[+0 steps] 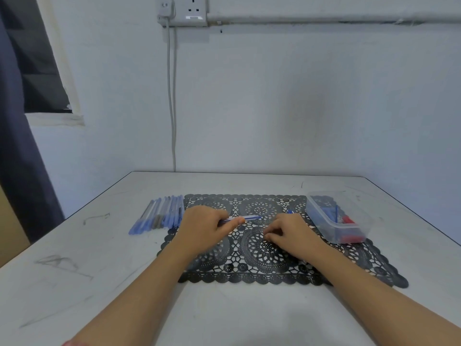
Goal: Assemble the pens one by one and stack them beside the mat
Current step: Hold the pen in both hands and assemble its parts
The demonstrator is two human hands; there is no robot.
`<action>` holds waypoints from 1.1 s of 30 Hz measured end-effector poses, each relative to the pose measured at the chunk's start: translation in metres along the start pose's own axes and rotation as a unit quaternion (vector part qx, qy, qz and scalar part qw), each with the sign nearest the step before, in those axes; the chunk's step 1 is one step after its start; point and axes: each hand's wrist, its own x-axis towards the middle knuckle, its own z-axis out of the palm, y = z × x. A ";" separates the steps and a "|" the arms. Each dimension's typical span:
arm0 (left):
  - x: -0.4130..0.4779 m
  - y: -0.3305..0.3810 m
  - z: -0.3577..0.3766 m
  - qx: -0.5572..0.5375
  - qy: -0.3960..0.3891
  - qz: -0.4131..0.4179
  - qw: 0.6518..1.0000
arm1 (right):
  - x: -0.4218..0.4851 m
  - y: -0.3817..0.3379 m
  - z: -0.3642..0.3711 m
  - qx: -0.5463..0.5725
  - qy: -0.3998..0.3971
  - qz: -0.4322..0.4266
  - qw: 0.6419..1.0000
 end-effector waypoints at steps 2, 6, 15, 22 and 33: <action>0.000 0.000 0.000 -0.002 -0.006 0.005 1.000 | -0.001 -0.004 -0.002 0.056 0.046 0.009 0.997; 0.001 -0.002 0.001 0.002 0.001 0.003 1.000 | -0.003 -0.014 -0.005 0.200 0.128 0.046 0.970; 0.000 -0.002 0.001 0.008 -0.007 -0.004 1.000 | -0.008 -0.025 -0.006 0.379 0.177 0.048 0.907; 0.001 0.001 -0.003 0.013 -0.025 -0.003 1.000 | -0.009 -0.026 -0.006 0.406 0.178 0.046 0.895; 0.001 -0.001 0.000 0.026 0.000 -0.004 1.000 | -0.011 -0.028 -0.007 0.423 0.175 0.038 0.888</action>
